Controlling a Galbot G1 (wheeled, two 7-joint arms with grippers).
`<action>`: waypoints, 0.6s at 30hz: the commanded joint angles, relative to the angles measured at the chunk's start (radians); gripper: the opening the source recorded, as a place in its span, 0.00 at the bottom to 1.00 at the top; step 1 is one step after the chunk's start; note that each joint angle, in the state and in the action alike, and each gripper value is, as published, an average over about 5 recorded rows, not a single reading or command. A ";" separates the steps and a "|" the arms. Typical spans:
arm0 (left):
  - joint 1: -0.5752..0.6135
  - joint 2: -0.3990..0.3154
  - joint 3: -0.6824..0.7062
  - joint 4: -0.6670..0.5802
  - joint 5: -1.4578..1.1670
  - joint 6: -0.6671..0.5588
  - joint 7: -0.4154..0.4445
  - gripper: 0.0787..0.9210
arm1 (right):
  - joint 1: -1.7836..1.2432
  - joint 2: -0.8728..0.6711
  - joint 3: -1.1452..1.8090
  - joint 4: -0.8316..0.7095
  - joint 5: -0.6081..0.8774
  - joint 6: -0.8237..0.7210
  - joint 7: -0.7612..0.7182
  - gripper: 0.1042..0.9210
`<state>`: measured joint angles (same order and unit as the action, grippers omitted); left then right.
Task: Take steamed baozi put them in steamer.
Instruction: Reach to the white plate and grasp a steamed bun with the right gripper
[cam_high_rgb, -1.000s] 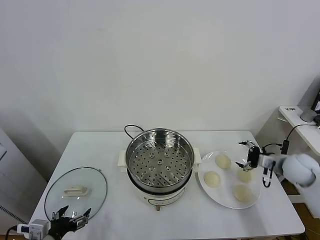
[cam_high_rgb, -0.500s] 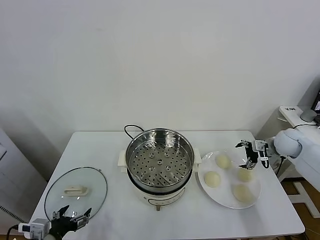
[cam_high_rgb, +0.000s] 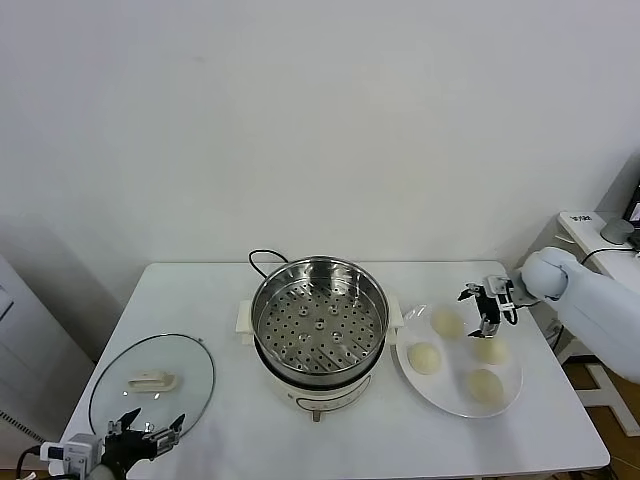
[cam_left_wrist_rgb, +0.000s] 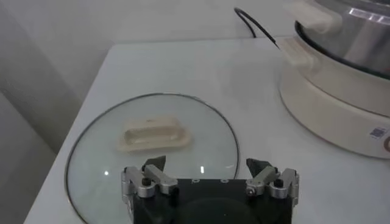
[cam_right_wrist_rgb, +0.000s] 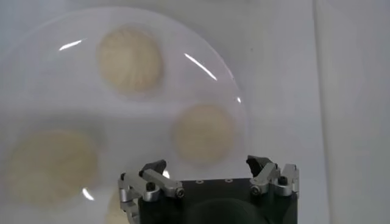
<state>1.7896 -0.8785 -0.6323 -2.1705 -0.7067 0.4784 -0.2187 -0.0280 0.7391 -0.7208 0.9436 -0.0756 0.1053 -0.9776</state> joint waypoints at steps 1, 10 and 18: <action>-0.012 0.003 0.002 0.000 -0.002 0.008 -0.001 0.88 | 0.008 0.111 -0.002 -0.128 -0.057 0.043 -0.022 0.88; -0.002 0.006 -0.002 0.000 -0.007 0.006 -0.001 0.88 | 0.006 0.143 0.023 -0.161 -0.085 0.032 -0.039 0.75; 0.001 0.005 -0.001 -0.007 -0.007 0.005 -0.003 0.88 | 0.006 0.138 0.022 -0.151 -0.081 0.029 -0.052 0.59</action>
<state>1.7899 -0.8737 -0.6338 -2.1754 -0.7137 0.4831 -0.2204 -0.0244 0.8504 -0.7029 0.8216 -0.1428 0.1293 -1.0217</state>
